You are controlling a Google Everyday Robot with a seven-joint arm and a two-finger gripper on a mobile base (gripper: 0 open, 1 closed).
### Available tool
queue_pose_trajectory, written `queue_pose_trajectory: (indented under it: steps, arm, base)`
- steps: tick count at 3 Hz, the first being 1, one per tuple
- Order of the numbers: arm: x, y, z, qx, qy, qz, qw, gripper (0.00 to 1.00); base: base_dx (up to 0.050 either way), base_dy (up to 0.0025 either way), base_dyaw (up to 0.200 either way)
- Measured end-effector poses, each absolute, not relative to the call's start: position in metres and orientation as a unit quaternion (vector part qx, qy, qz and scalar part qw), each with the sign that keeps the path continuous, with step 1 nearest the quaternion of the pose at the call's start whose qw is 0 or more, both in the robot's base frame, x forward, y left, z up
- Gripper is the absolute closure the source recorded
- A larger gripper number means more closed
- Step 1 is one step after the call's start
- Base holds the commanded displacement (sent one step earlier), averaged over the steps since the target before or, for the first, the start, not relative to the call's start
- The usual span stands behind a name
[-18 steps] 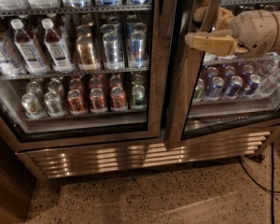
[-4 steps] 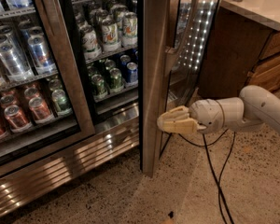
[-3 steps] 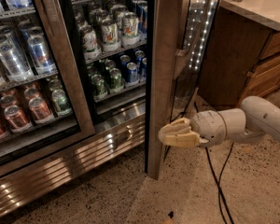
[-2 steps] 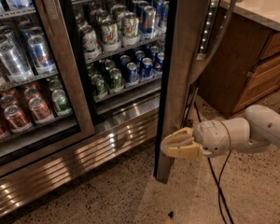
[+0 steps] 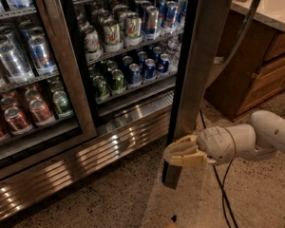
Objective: Open right fridge door
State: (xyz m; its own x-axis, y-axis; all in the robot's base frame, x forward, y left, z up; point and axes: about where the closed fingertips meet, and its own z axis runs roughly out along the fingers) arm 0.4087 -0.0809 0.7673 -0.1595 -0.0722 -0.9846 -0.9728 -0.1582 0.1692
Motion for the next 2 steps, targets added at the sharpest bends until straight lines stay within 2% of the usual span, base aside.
queue_pose_trajectory:
  steps: [1,2]
  arm:
    - [0.407,-0.081,0.767,-0.511,0.511,0.564,0.399,1.00]
    - [0.371,-0.078,0.747,-0.532,0.501,0.556,0.396,1.00]
  base:
    - [0.000,0.00000,0.000]
    - [0.000,0.00000,0.000]
